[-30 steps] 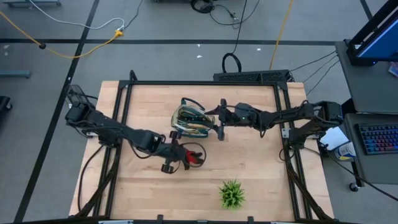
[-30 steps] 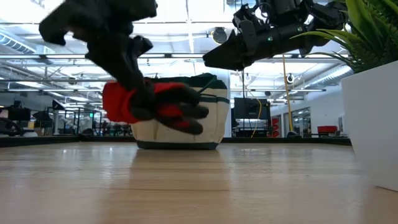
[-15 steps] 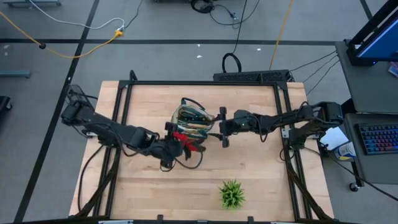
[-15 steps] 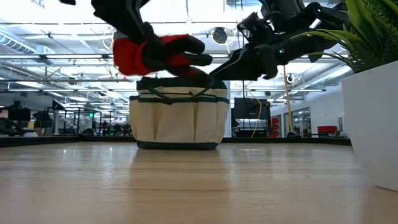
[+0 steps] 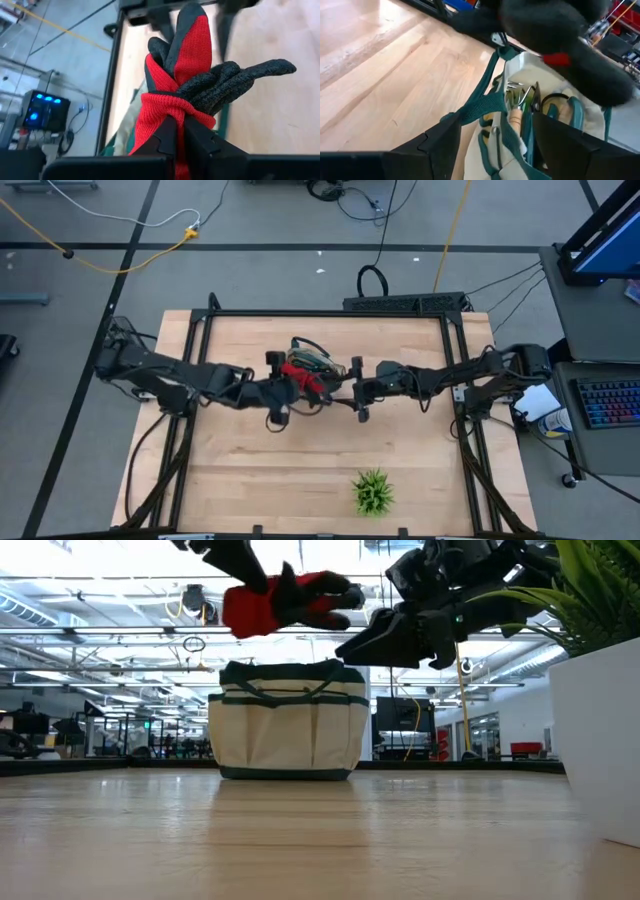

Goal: Pick & Place Garden tools in Gardening bag
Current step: Put the red gloves into the gardening bag, then return to Home Position

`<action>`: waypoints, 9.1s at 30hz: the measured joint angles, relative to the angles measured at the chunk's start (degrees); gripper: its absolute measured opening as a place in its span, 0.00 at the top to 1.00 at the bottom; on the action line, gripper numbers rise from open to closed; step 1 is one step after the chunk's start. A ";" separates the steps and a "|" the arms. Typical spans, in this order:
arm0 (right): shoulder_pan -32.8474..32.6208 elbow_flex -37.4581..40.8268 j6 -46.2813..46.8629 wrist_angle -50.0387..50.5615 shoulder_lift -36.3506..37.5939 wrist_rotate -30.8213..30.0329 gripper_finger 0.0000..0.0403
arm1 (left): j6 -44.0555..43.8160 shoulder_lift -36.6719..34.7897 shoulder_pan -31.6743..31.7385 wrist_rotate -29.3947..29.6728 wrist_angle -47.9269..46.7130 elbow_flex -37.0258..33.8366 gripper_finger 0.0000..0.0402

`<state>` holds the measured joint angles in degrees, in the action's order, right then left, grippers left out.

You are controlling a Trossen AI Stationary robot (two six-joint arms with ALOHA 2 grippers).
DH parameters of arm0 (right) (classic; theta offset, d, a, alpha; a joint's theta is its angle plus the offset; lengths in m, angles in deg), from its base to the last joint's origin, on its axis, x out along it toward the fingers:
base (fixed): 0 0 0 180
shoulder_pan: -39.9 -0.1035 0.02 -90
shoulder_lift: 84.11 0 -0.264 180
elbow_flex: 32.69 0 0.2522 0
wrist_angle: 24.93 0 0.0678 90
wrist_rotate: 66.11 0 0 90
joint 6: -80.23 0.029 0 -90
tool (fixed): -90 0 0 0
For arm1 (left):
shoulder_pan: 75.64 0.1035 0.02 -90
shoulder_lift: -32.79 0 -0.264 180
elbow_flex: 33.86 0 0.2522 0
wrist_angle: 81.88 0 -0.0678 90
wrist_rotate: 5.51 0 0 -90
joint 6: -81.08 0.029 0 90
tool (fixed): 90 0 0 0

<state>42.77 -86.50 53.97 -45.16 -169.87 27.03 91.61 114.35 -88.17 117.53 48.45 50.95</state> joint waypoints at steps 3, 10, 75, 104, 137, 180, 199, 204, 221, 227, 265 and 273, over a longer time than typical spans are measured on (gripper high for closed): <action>0.00 0.01 -0.58 0.32 -0.73 -0.04 0.42 | -0.37 0.51 2.39 0.01 0.10 0.00 0.98; 0.02 0.04 -2.85 -0.10 -1.39 -0.15 0.50 | -4.82 0.48 6.67 -0.48 0.59 0.00 0.95; 5.42 -0.07 -9.01 -0.44 -2.18 0.09 0.64 | -8.71 6.96 14.70 -7.02 1.52 -0.09 0.96; 5.31 -0.04 -12.54 -1.56 -2.24 5.51 1.00 | -6.34 6.85 17.78 -25.84 -5.94 -5.48 0.95; 6.08 -0.07 -13.44 -3.20 -2.22 7.45 1.00 | 0.82 6.21 14.71 -17.91 -2.58 -0.24 0.65; 6.03 0.04 -12.35 -3.04 -2.24 7.52 1.00 | 8.87 15.27 19.01 -24.18 6.02 0.33 0.98; 6.03 2.36 -8.76 -5.19 -2.16 7.50 1.00 | 3.64 5.45 17.98 -19.55 -4.85 0.42 0.91; 6.03 2.78 -8.81 -7.81 -2.20 7.57 1.00 | 3.25 6.54 17.96 -22.42 -1.74 -1.30 0.95; 3.77 2.89 -8.87 -9.18 -2.31 7.27 1.00 | 8.37 17.88 21.65 -27.68 8.50 -2.78 0.99; 3.45 2.89 -9.41 -9.15 -2.31 7.15 1.00 | 10.31 16.79 21.20 -27.22 10.33 -3.05 0.95; -1.14 2.73 -2.70 -9.82 -1.56 7.07 0.73 | 1.70 4.49 8.33 -4.05 1.36 -3.17 0.62; -1.12 3.21 5.60 -7.88 6.16 -4.72 0.75 | -1.46 -1.53 6.12 -3.40 -2.17 -3.11 0.62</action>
<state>41.66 -83.29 59.57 -53.05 -163.71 22.30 90.15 112.82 -82.05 114.14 46.28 47.84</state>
